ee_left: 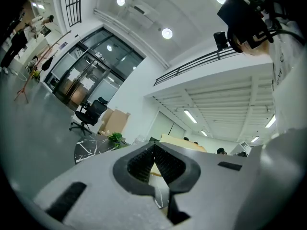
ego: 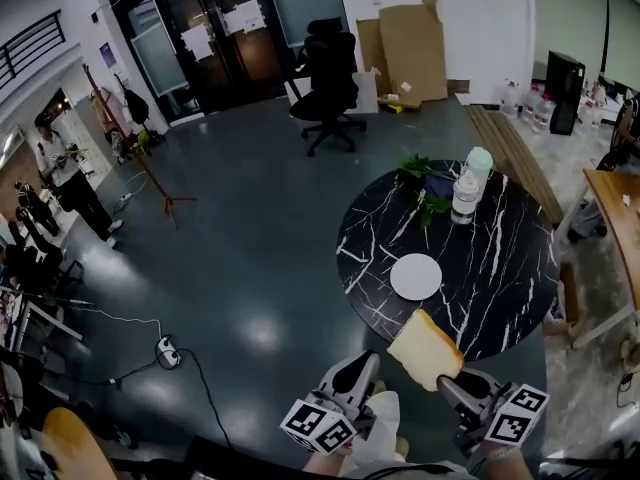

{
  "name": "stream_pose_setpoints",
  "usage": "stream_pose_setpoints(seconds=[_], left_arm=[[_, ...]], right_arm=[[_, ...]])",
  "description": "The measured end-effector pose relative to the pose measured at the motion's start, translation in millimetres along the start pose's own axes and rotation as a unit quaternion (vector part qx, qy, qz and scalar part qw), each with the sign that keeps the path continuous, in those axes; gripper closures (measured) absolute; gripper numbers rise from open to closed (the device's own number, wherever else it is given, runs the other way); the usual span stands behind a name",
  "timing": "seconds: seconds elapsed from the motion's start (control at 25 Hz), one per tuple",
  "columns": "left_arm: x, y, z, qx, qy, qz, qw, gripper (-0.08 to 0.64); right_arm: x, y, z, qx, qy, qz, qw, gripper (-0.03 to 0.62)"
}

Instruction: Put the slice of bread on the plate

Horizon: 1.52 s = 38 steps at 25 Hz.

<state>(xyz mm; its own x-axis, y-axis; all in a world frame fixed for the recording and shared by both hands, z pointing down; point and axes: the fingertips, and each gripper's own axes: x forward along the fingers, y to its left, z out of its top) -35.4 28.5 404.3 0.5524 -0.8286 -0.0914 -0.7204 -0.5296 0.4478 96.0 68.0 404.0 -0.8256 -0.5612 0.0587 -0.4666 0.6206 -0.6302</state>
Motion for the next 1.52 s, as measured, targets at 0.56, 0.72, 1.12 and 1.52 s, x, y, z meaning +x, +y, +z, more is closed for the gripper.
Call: stream_pose_setpoints(seconds=[0.56, 0.72, 1.12, 1.52], left_arm=[[145, 105, 8, -0.006, 0.021, -0.015, 0.9997, 0.552], [176, 137, 0, -0.014, 0.039, -0.006, 0.9991, 0.552], [226, 188, -26, -0.037, 0.077, 0.000, 0.9964, 0.552], [241, 218, -47, -0.060, 0.093, 0.004, 0.9938, 0.552]], right_arm=[[98, -120, 35, 0.048, 0.060, -0.026, 0.997, 0.499], [123, -160, 35, 0.081, 0.082, -0.035, 0.993, 0.499], [171, -248, 27, 0.217, 0.099, -0.026, 0.971, 0.499], [187, -300, 11, 0.304, 0.122, -0.011, 0.945, 0.499]])
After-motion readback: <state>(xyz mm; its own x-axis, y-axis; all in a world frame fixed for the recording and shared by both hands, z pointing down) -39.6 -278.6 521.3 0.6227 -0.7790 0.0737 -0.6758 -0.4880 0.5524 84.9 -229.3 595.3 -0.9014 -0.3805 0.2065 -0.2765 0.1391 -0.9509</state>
